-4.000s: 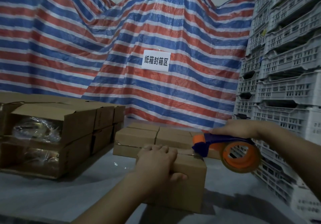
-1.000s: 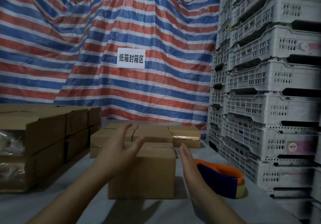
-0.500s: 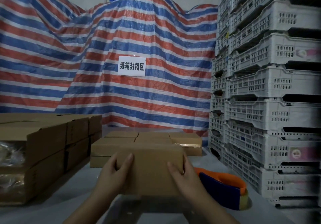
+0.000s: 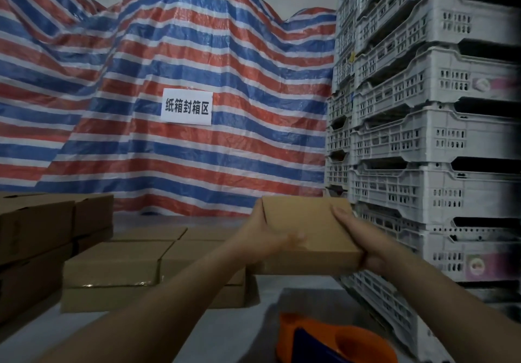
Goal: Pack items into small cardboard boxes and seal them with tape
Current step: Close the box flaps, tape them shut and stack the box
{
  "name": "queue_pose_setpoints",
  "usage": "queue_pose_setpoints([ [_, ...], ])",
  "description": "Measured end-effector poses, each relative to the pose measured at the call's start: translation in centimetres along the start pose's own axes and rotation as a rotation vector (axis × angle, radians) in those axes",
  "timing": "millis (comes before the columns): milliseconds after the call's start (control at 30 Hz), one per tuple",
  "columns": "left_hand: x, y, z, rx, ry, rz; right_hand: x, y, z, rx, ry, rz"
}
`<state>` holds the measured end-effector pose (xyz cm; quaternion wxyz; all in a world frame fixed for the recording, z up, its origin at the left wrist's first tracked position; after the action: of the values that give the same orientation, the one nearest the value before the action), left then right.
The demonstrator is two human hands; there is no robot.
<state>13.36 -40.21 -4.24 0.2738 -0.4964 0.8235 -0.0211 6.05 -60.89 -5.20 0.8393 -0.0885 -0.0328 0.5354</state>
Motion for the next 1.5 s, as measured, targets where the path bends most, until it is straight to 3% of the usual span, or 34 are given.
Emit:
queue_pose_setpoints([
  [200,2.6,-1.6,5.8,-0.071,-0.514,0.157,0.0,-4.4,-8.3,0.239,0.112,0.055],
  [267,2.8,-2.0,7.1,-0.108,-0.758,0.095,0.2,-5.6,-9.1,0.206,0.154,0.057],
  [400,3.4,-2.2,6.6,0.124,-1.169,-0.107,0.4,-6.2,-9.3,0.164,0.073,0.115],
  [500,2.9,-2.4,7.5,0.112,-1.155,-0.136,0.9,-6.0,-9.7,0.147,0.112,0.169],
  [667,2.2,-2.5,7.9,0.022,-1.140,-0.176,2.0,-6.6,-8.5,0.055,0.329,0.008],
  [867,1.5,-2.6,7.8,-0.068,-1.059,-0.253,2.6,-7.4,-7.5,-0.123,0.837,-0.049],
  [1067,0.8,-1.3,7.6,-0.021,-1.023,-0.292,2.2,-7.7,-5.9,-0.230,1.187,-0.005],
  [1267,-3.5,3.6,4.3,-0.010,-0.939,-0.314,3.3,-5.6,-1.9,-0.417,1.300,-0.031],
  [1500,-10.1,12.9,-1.6,0.009,-0.962,-0.363,12.7,2.5,5.4,-0.681,1.216,0.029],
])
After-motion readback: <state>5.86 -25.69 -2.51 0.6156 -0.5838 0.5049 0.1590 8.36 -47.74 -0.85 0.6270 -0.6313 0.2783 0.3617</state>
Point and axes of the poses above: each hand's wrist, its own y-axis away from the middle knuckle, its own x-axis out of the palm, z = x × y, the point moved 6 cm from there along -y, towards the middle knuckle, and after that the axes turned 7 degrees about -x, right-handed, at the moved point
